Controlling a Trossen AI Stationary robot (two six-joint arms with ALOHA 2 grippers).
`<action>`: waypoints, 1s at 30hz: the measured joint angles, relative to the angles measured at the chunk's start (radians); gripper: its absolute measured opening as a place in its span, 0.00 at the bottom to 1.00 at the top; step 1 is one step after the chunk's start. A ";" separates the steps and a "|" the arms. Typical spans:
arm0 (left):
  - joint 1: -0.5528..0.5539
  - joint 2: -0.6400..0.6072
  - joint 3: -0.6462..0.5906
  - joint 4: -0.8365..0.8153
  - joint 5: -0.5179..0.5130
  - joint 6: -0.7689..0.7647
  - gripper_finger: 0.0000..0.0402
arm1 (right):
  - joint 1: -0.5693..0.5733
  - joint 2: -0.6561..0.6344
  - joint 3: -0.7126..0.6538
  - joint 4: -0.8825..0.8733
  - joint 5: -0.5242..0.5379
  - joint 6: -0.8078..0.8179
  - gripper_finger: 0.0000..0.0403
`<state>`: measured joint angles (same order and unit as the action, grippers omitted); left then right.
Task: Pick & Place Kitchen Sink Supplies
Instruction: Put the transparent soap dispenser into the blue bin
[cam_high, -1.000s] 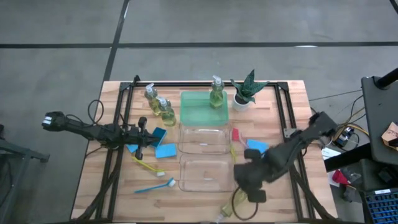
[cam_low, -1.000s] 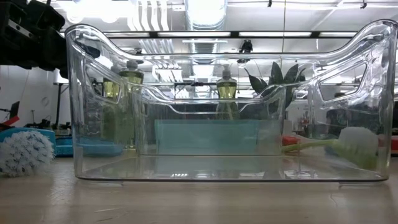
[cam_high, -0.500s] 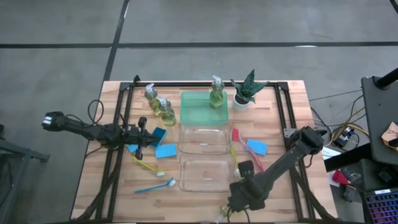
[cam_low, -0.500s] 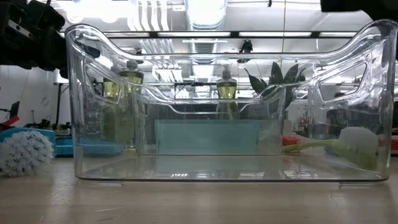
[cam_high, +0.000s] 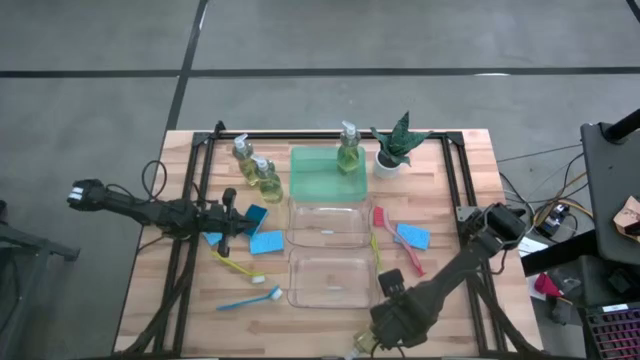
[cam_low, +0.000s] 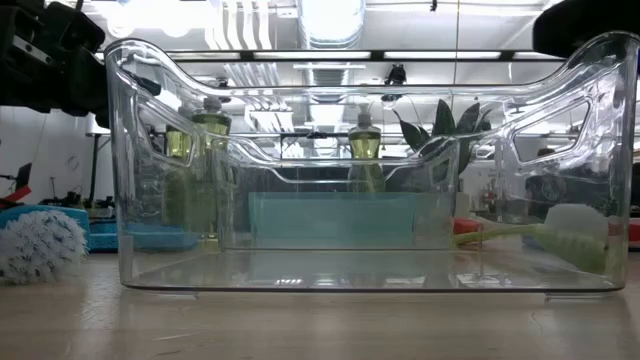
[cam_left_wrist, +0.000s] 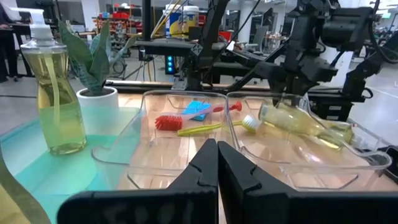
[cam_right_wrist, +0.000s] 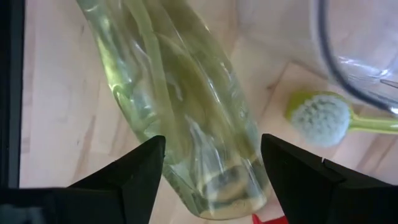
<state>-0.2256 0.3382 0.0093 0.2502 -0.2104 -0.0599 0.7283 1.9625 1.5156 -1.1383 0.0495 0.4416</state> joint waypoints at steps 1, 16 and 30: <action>0.000 0.000 0.000 0.001 0.000 0.000 0.00 | 0.003 0.000 -0.002 0.002 0.001 0.000 0.65; 0.000 0.000 0.000 0.001 0.000 0.000 0.00 | 0.044 -0.003 0.003 0.039 0.044 0.030 0.75; 0.000 0.000 0.000 0.000 0.000 0.000 0.00 | 0.044 0.002 0.012 0.071 0.137 0.064 0.83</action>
<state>-0.2258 0.3382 0.0095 0.2504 -0.2104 -0.0600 0.7723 1.9640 1.5276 -1.0668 0.1867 0.5055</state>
